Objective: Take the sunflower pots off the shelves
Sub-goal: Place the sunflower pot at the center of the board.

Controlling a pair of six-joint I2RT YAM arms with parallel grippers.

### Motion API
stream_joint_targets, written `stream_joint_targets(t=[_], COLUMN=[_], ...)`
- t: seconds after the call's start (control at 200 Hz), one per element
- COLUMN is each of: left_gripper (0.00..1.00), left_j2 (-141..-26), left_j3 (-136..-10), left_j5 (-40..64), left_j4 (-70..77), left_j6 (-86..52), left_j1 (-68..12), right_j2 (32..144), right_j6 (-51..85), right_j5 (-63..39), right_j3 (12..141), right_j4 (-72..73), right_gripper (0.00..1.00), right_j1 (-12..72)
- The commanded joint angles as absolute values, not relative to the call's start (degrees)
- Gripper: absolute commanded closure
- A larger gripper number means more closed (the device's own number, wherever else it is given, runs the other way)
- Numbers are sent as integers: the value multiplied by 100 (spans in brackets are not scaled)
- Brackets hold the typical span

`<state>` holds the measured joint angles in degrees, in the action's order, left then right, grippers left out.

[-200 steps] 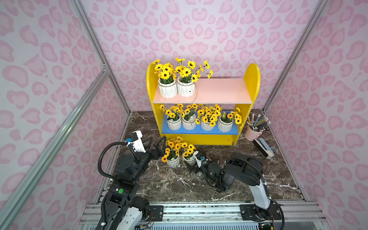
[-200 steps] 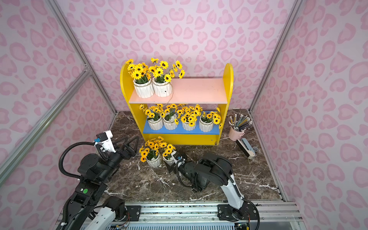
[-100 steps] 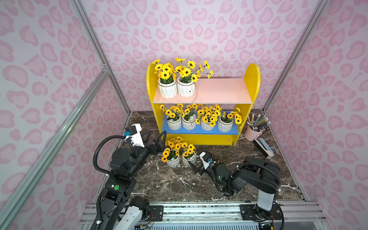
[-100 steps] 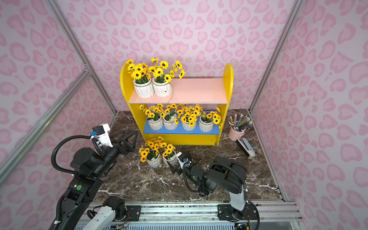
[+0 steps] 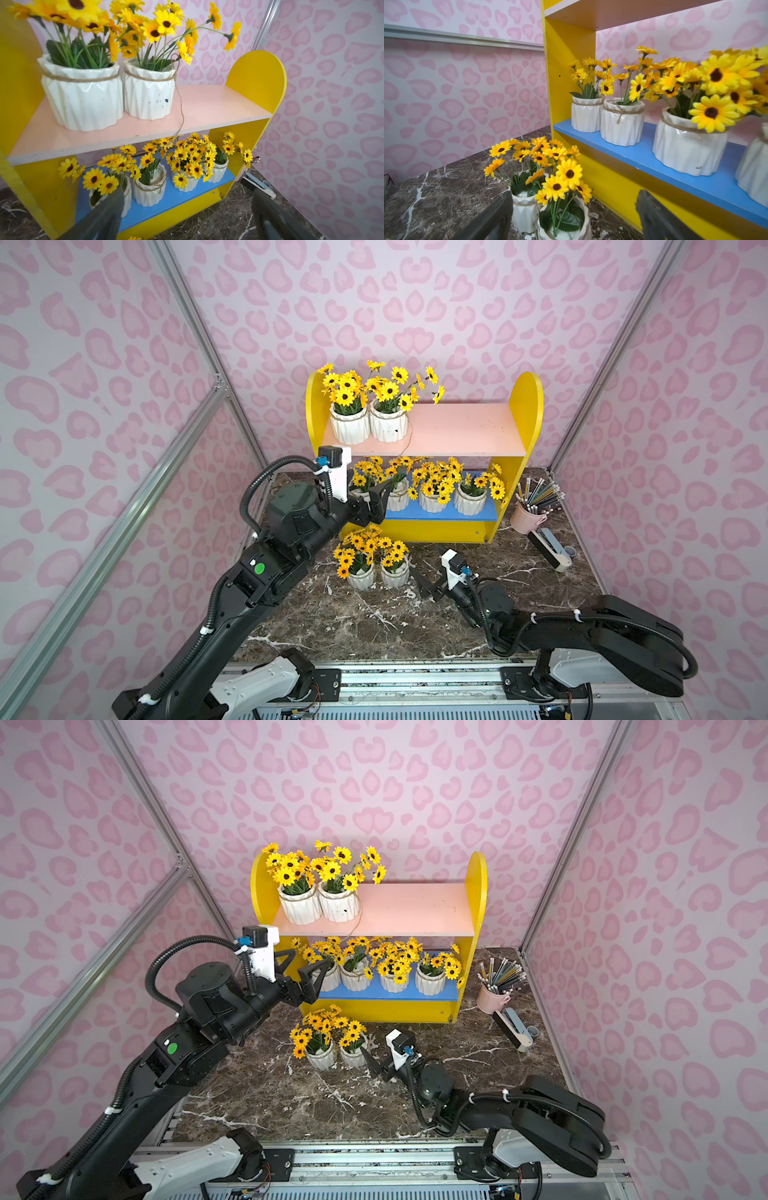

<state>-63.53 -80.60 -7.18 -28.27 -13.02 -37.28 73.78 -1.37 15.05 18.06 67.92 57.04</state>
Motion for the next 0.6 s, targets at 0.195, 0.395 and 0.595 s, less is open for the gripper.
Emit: stream_joint_targets(t=[0.195,0.395,0.595], left_gripper=[3,3,3], left_j2=[-7600,-7730,-7937], left_j3=[-9956,-10192,-10335], left_j5=[-743,-345,-728], left_j4=[-3547,-4111,-4307], left_j6=[-851,-1019,-932], left_j1=[-3684,-2971,-2721], right_j2=[6021,5334,5125], right_j6=[173,375,540], right_j5=[1467,1369,1226], right_j3=[2524,2468,2437], right_j4=[3917,3530,3388], right_gripper=[5,4,3], right_j1=[5342,5036,4792])
